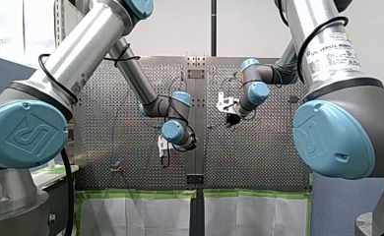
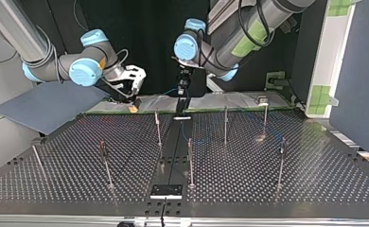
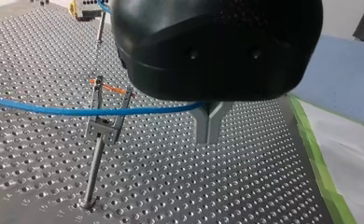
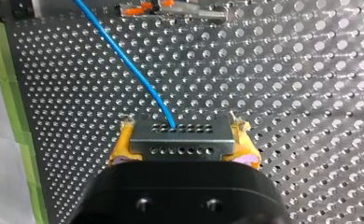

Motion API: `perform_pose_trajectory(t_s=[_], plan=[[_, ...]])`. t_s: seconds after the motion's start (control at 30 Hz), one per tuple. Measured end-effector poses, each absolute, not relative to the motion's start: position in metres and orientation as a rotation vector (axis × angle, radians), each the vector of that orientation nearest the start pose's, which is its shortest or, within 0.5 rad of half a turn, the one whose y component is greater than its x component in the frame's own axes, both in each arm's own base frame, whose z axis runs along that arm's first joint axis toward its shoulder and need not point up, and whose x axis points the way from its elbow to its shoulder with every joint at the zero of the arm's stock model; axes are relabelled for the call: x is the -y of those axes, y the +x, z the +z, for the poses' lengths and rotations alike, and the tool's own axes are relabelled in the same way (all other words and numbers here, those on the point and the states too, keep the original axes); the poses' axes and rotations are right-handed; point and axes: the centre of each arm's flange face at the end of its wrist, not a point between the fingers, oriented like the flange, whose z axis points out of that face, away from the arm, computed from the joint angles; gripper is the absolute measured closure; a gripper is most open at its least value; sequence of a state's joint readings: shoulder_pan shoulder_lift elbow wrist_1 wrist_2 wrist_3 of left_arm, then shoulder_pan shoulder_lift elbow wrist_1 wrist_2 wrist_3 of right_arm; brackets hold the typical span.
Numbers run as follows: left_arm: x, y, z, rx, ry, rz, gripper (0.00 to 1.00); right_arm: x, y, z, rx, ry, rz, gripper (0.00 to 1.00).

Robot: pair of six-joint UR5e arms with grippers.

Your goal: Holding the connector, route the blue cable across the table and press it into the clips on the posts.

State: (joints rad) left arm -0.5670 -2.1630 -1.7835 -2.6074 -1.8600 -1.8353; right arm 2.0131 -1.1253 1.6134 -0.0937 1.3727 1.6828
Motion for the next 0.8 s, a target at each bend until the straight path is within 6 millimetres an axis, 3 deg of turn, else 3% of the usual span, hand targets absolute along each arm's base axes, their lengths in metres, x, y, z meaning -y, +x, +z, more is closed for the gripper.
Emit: perform_pose_trajectory(t_s=[0.33,0.8], plan=[[0.417,0.452,0.137,-1.779,0.038,-0.416,1.00,0.466,0.387,0.216,-1.578,-2.541,-1.882,1.00],[0.405,0.479,0.147,-1.754,-0.003,-0.430,1.00,0.479,0.377,0.213,-1.572,-2.511,-1.903,1.00]])
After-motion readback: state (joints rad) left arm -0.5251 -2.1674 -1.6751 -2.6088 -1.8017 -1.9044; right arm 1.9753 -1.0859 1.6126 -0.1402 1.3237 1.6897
